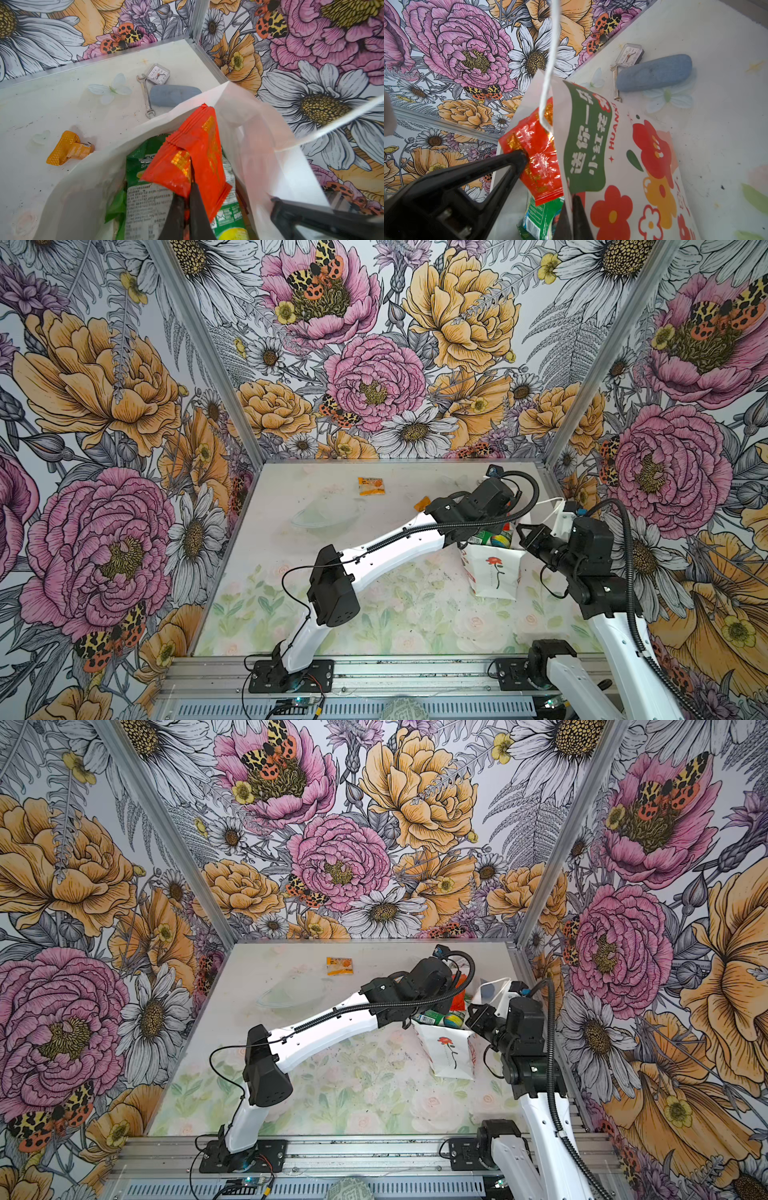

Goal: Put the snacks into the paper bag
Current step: 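Lower the red wrapper into the paper bag held by the right gripper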

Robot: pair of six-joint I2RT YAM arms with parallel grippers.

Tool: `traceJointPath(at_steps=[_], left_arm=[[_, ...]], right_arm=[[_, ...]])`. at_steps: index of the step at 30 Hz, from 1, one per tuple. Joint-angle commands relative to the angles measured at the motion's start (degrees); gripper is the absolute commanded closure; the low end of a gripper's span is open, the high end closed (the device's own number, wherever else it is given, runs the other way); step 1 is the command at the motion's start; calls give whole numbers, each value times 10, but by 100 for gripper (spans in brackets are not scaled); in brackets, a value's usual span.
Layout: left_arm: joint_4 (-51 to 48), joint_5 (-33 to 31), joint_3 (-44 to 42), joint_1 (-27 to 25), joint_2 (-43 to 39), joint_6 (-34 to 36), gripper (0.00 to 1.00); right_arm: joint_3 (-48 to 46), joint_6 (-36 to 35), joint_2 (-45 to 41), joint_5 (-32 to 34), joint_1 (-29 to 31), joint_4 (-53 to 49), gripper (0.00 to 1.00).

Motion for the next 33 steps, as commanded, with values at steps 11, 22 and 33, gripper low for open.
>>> traceJointPath(at_steps=[11, 22, 33], left_arm=[[-64, 28, 93, 13, 54, -2, 100], [-73, 26, 97, 12, 48, -3, 86], [-72, 1, 74, -8, -7, 14, 69]], right_arm=[[11, 8, -6, -17, 6, -13, 100], [17, 9, -5, -17, 6, -14, 100], [16, 10, -6, -17, 6, -14, 100]])
